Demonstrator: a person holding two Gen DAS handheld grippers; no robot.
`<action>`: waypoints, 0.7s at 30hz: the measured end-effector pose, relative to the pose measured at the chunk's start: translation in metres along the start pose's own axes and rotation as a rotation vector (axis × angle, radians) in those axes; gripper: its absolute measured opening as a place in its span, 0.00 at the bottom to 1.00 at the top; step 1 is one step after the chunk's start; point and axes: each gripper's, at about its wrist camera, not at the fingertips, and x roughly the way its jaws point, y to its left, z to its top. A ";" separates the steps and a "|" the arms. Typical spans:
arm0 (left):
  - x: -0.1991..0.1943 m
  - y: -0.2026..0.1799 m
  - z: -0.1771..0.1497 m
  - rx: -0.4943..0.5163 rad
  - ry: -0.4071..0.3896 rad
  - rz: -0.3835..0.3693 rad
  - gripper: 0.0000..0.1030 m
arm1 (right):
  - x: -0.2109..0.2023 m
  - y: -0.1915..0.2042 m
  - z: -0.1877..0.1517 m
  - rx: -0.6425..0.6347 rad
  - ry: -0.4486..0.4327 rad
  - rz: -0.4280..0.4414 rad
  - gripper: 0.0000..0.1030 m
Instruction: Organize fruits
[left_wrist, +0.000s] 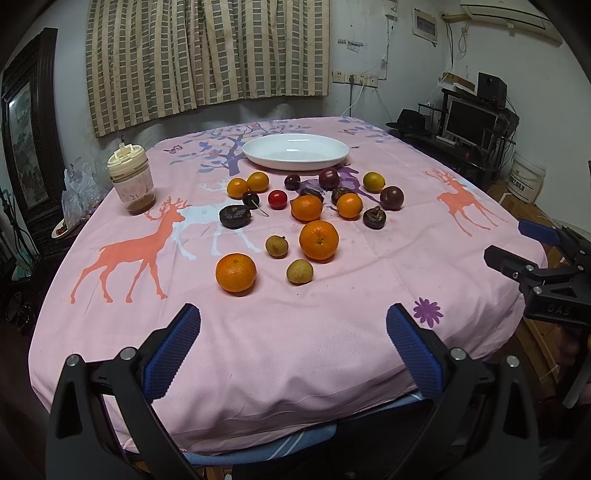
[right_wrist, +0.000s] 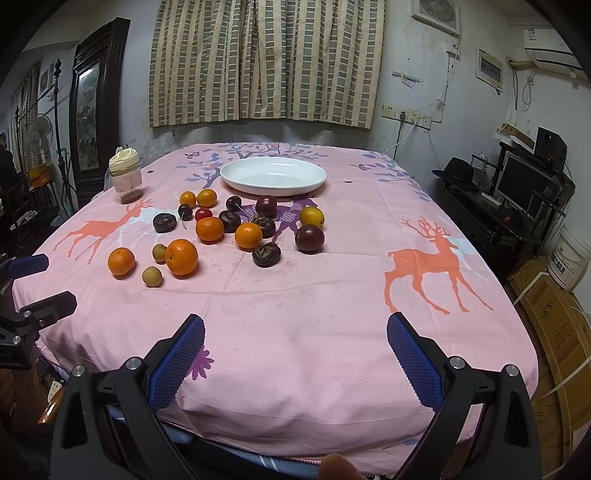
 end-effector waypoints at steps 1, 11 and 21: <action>0.000 0.000 0.000 0.000 0.001 0.001 0.96 | 0.000 0.000 0.000 0.000 -0.001 -0.001 0.96; 0.000 0.001 -0.001 0.001 0.001 0.000 0.96 | 0.000 0.000 0.000 0.000 -0.001 0.001 0.96; 0.000 0.001 -0.002 0.000 0.003 0.002 0.96 | 0.002 0.002 -0.001 -0.001 0.000 0.002 0.96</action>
